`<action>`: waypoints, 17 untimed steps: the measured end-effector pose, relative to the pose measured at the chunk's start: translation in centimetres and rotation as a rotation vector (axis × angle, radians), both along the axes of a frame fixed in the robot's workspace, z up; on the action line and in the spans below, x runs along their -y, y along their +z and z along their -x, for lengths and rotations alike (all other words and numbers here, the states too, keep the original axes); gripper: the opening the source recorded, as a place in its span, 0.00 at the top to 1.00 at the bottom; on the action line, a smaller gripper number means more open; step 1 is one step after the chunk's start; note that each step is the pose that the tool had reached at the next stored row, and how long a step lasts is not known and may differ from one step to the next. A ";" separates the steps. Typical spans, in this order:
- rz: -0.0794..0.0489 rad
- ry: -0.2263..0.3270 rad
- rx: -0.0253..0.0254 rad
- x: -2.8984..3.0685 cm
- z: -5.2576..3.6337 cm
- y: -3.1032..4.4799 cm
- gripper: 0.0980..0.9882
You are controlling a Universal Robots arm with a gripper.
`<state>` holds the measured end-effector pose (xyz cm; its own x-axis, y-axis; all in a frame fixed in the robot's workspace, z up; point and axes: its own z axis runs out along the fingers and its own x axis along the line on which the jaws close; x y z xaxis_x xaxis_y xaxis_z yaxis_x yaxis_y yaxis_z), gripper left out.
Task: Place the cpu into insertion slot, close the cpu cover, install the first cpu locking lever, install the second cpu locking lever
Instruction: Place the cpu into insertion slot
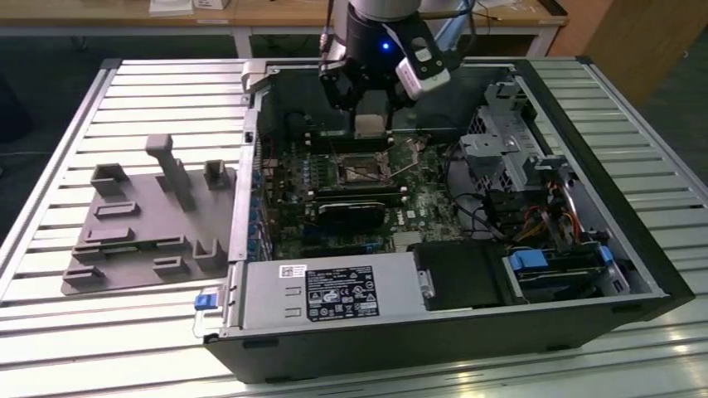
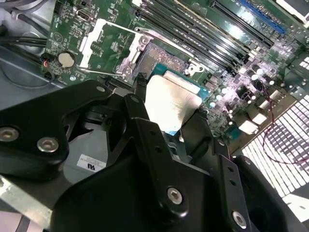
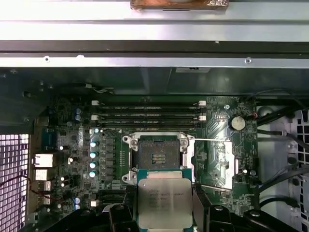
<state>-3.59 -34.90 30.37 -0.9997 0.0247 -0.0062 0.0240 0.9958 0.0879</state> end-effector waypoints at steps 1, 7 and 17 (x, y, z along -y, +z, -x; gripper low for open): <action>0.000 0.000 -0.0001 -0.01 0.00 -0.19 0.50; 0.001 0.000 -0.0001 0.00 0.00 -1.00 0.50; 0.001 -0.161 -0.0002 -0.01 0.00 -1.58 0.50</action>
<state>-3.59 -34.89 28.78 -0.9827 0.1849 -0.0061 0.1837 0.9792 0.0866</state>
